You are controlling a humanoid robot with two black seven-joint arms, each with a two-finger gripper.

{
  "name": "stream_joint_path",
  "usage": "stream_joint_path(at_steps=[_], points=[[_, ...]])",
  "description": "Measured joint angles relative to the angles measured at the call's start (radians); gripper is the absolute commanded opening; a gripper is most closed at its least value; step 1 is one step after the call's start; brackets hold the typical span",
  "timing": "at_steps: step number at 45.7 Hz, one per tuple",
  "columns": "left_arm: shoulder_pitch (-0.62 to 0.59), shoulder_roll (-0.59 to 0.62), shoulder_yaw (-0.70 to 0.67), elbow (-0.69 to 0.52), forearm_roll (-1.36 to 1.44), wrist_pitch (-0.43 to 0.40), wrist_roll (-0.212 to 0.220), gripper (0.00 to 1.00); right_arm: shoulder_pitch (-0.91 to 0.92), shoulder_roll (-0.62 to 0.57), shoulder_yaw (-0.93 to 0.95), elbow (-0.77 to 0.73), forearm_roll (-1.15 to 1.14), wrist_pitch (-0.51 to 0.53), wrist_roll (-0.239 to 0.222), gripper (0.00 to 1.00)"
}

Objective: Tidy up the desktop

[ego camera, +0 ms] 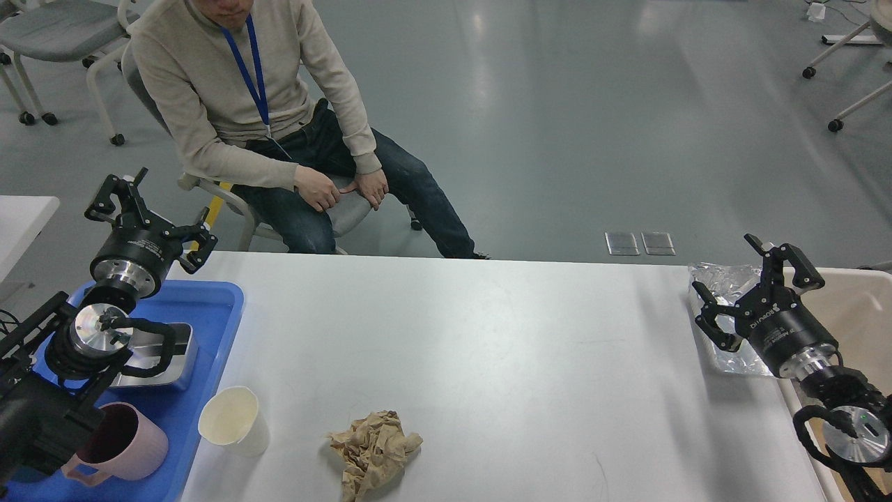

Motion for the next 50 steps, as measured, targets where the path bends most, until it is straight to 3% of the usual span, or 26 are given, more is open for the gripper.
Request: stream_joint_path(at_steps=[7,16,28,37,50], points=[[0.063,-0.004,-0.025,-0.086,-0.002,-0.002,-0.007,0.96,0.006,-0.038,0.000,0.009,-0.092,-0.004,-0.004,1.00],[0.119,-0.002,-0.072,-0.101,-0.003,-0.007,-0.005,0.96,0.005,-0.135,-0.035,0.073,-0.306,-0.004,-0.010,1.00],[0.153,0.001,-0.078,-0.102,-0.002,-0.012,-0.002,0.96,0.001,-0.355,-0.122,0.201,-0.534,-0.015,-0.012,1.00],[0.154,-0.006,-0.078,-0.100,-0.001,-0.012,-0.003,0.96,-0.011,-0.607,-0.167,0.344,-0.761,-0.014,-0.013,1.00],[0.148,-0.011,-0.076,-0.091,-0.001,-0.011,0.000,0.96,-0.007,-0.849,-0.220,0.433,-0.818,-0.003,-0.015,1.00]])
